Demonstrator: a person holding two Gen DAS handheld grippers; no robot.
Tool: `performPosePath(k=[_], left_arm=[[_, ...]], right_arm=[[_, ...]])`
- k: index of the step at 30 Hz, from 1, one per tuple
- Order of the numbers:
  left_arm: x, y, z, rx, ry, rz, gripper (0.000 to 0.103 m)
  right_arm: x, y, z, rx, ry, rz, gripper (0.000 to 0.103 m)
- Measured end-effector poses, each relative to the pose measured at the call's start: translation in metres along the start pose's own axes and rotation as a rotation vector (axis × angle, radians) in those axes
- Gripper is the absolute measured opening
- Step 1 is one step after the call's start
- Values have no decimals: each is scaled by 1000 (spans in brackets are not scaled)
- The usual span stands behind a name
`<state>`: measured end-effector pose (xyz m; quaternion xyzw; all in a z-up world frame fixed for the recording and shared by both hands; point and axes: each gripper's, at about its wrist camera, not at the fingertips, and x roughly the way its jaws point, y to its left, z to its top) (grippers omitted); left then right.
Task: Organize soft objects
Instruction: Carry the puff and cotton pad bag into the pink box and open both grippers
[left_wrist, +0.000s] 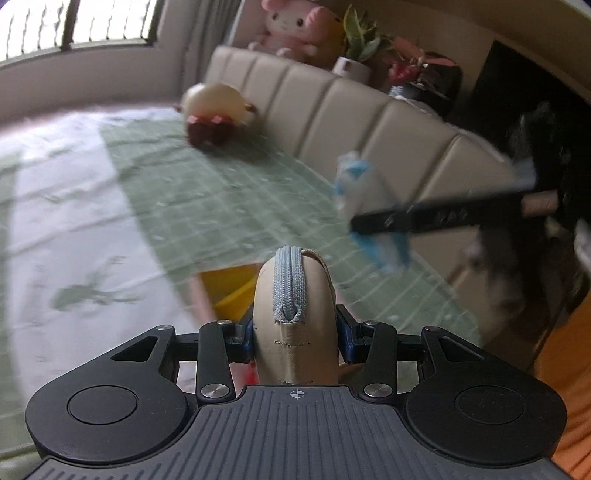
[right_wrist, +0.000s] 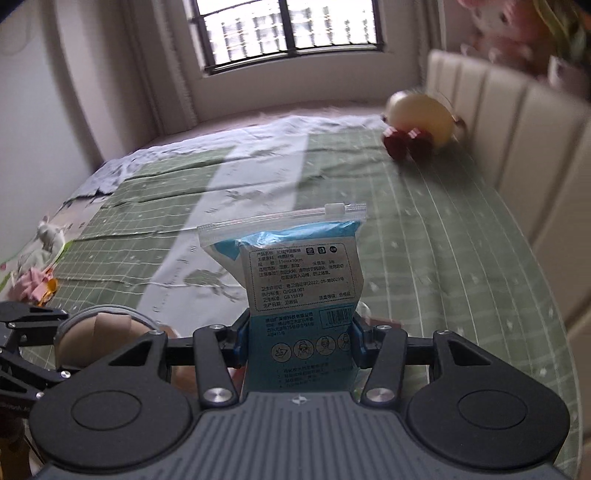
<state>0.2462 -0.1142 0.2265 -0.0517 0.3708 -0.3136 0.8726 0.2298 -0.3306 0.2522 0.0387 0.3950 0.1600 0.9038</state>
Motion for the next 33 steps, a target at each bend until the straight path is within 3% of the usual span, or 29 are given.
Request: performPosePath(k=[4,9,13,18,23,29,33], left_arm=[[73,12,-3,-147,36,-117,45],[155,36,-24,-221,165,-54,45],[178,49,-40,-213,179,-46,50],[189,51,-49,-149,157,-30,56],[184,33,-37,-74,152,35,58],[159,23,-31,24,123,89,55],[140,25,-24,16,72,85,54]], right_arm=[[42,-35,-27,113,46,13,50],[100,-63,-58,206,96,-23,50],[129,-75,-74,264,118,4,50],[149,-63,-77,237,93,-25,51],[151,-54,-78,183,82,-49,53],[138,-50,-73,202,53,35,67],[116,-40,-66,171,-28,48,71]])
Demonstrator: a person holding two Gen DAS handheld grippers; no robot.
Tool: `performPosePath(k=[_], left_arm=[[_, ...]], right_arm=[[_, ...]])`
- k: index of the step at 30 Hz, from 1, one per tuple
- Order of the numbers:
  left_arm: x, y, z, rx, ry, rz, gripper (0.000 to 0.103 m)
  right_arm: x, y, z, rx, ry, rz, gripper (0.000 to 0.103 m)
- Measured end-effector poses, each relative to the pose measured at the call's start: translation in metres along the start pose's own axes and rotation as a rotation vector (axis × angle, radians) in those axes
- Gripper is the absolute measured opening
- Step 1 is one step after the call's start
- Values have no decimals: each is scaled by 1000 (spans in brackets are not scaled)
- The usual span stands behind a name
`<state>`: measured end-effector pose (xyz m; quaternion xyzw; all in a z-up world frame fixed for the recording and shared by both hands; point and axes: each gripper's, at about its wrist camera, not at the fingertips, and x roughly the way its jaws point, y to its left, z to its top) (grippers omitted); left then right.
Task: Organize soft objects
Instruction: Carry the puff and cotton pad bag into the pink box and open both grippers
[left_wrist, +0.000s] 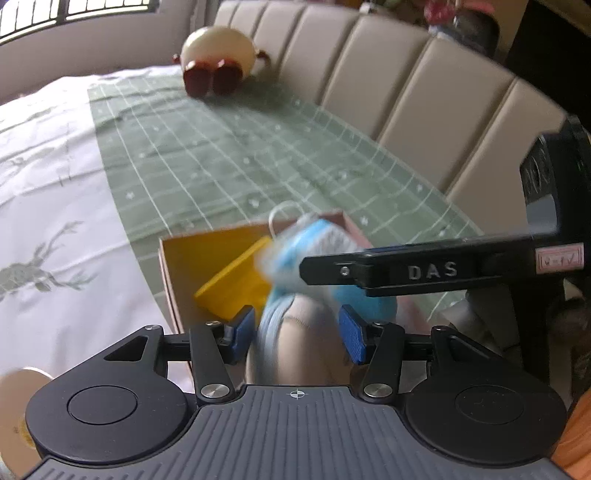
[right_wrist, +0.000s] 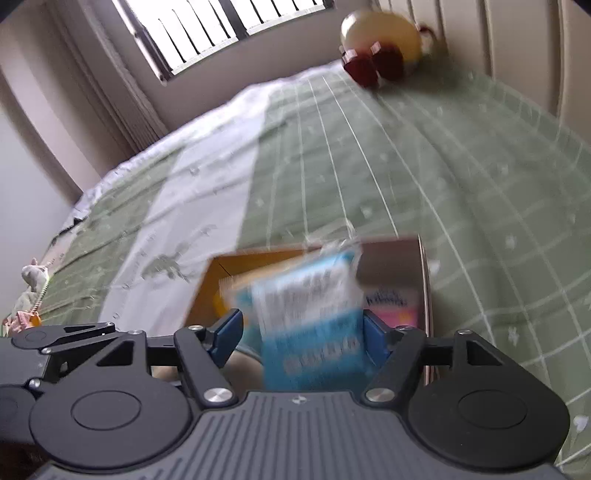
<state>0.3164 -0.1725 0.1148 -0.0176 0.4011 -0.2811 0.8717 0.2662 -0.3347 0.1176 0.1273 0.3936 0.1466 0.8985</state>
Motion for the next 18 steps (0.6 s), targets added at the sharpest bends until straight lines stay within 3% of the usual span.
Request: performPosePath(k=[4,5,6,8,11,18], left_arm=[[-13,10,4,-44,-57,-2,54],[-13,11,4,-43,-56,4,49],[-12,12,3,-38,-47,16,45],[-6,12,0,-25,-16,41,19],[3,14,-8,-18,28,63,20],[12,24,-10,-46,-10,60,21]], right_arm=[[-6,4,4,17,-66,-23,70],[-3,5,3,14,-61,-29,65],[3,5,2,10,-46,-33,51],[14,3,-1,27,-19,-48,46],[21,-1,-4,56,-25,-33,46],[35,3,-5,8,-23,-83,46]])
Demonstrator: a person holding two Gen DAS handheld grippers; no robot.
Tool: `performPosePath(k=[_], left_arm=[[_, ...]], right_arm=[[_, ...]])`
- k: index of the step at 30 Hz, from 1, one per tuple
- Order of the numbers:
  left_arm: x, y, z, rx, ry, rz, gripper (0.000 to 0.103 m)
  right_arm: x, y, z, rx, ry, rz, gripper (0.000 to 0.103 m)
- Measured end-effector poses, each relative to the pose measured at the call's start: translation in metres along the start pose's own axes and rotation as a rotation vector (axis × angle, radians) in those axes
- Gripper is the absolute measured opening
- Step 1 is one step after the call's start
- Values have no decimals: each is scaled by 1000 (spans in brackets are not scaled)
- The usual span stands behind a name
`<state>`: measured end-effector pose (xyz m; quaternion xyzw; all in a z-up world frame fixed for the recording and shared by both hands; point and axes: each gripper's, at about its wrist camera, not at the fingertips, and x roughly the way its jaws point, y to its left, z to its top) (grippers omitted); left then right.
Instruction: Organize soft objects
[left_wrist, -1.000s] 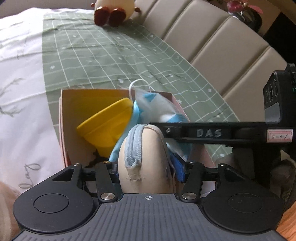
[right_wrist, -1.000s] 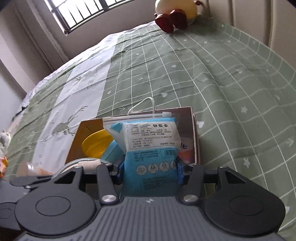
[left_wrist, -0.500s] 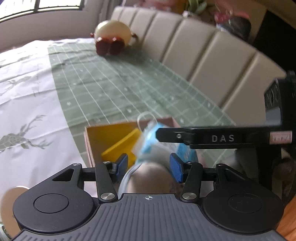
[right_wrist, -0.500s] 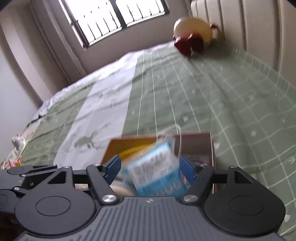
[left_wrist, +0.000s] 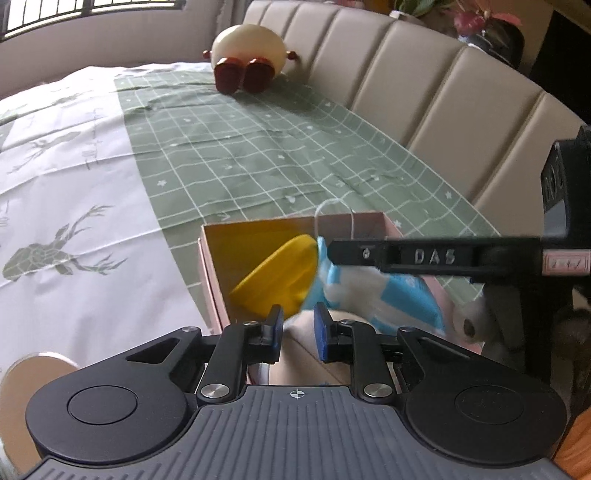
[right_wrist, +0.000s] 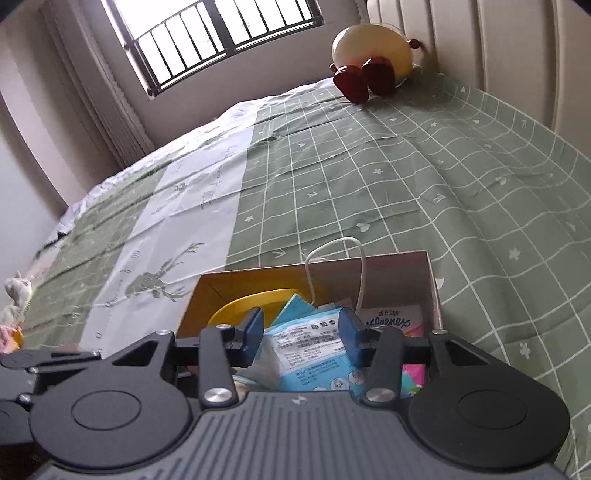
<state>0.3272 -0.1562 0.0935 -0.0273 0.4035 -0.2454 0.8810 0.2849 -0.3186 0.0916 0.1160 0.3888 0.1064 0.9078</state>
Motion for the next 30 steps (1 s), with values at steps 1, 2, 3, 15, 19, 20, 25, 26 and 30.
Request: performPosePath(k=[1,2,3,15,19,20,25,26,30], left_arm=[[-1,0,0,-5,-6,1,21],[-2,0,0,-15,-13,-4,21],[-4,1,0,-23,-20,-12,21],[-77,7,-1,-34,-226,-47,21],[-101,12,-18,-59,-278,-33,21],[-107,13,-26,-60,-285,-24,21],[-140,12,-88,-33,-300,21,21],[-144,14,-101,-51,-299,32,21],[-160,27,-155,-163,-285,62,21]], right_arm=[[2,-1,0,-4,4,-9,46],[4,-4,0,1,12,-11,46],[3,-8,0,13,18,-3,46],[-60,-32,15,134,-87,76,61],[-65,-16,-2,88,-94,16,61],[-66,-12,-10,82,-95,1,61],[-52,-5,-42,114,-62,-33,61],[-49,-4,-42,106,-65,-67,61],[-52,7,-41,80,-70,-174,61]])
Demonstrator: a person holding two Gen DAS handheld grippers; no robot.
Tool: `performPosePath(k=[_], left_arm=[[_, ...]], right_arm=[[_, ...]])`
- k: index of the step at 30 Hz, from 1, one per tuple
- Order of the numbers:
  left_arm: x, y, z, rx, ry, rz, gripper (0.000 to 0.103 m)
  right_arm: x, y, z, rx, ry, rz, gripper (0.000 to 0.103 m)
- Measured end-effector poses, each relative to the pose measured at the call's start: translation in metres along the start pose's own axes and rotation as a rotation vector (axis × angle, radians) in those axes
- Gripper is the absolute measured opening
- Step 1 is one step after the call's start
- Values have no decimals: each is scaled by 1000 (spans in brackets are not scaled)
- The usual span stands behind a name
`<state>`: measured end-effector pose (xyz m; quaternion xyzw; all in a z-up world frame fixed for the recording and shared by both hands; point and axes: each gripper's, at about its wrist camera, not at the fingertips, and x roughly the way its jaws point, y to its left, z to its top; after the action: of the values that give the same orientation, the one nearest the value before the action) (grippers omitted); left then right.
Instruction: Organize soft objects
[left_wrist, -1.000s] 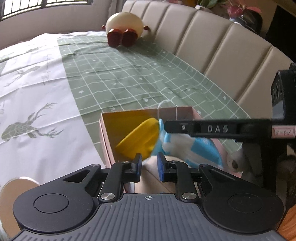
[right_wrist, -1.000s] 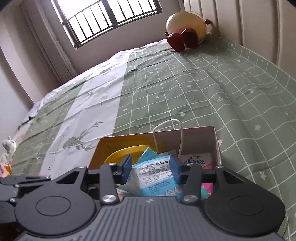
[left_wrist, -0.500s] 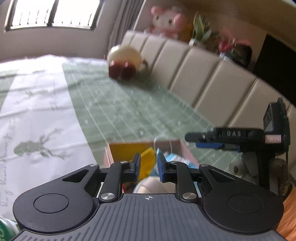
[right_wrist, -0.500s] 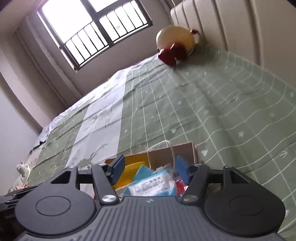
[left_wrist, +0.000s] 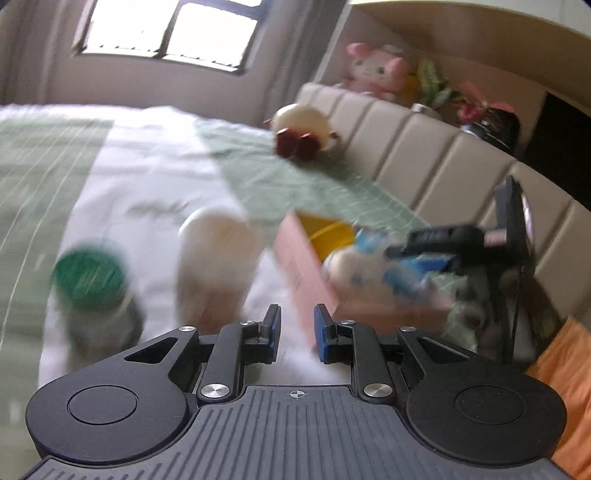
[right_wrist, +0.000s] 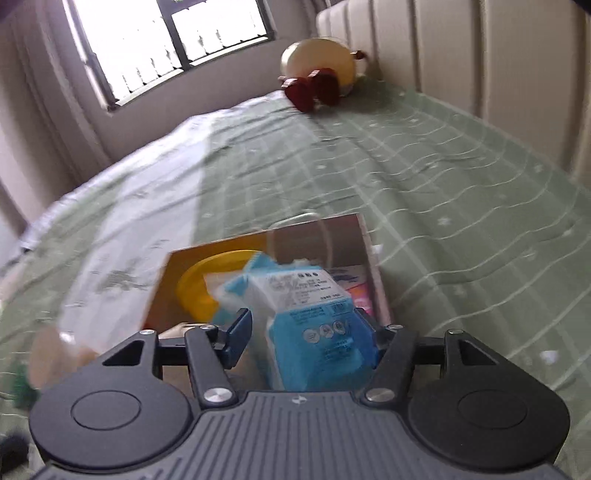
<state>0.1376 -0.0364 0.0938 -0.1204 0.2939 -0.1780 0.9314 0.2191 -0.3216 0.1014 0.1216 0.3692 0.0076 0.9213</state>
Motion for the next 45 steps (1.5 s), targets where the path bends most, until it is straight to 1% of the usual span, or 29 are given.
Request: performPosePath(k=[2,4,5,6,8,10,11,12,14,16,18,22,25,28,29,31,32,36,45], left_arm=[[-10,7,-20,6,-16,25,21],[-11,10,-33,29,-35,50,21],[-10,10,-39,38,-42,60,21],[-8,11,-48,46,-53,70,21],[-4,13,-62,41,-63,95,21],[-2,13,-75,38,-55,120,21],[1,11,-81,48,-43,131,21],[6,7,-87,65,-25,139,21],[8,0,-97,116,-8,156,22],[11,-8,-101,172,-6,188,22],[15,-9,-102,175,16,205,22],[14,-13,-105,167,13,229,22],[17,-25,-108,205,8,287,22],[21,-35,-110,206,3,334,22],[22,-36,-110,196,1,335,22],[22,-37,-110,168,-2,304,22],[22,-37,-111,156,-3,287,20],[21,-31,-110,121,-2,260,20],[22,-36,-111,143,-4,273,20]], right_arm=[[-23,6,-11,0,-47,52,62],[-52,17,-35,-7,-113,94,71],[-65,22,-52,-2,-138,103,82],[-74,26,-69,8,-153,106,88],[-85,36,-109,19,-154,114,88],[-86,47,-149,-22,-140,130,88],[-82,52,-166,-55,-133,119,88],[-77,56,-181,-95,-124,95,88],[-64,64,-201,-179,-106,35,88],[-57,69,-213,-245,-136,-8,89],[-60,69,-216,-262,-155,-9,89],[-62,60,-217,-231,-175,18,89],[-61,65,-220,-266,-178,1,91],[-61,68,-223,-272,-180,-1,92],[-60,68,-223,-270,-179,3,92],[-60,68,-223,-276,-179,3,93],[-60,68,-224,-278,-179,2,93],[-59,67,-223,-283,-177,18,93],[-61,64,-222,-272,-178,41,93]])
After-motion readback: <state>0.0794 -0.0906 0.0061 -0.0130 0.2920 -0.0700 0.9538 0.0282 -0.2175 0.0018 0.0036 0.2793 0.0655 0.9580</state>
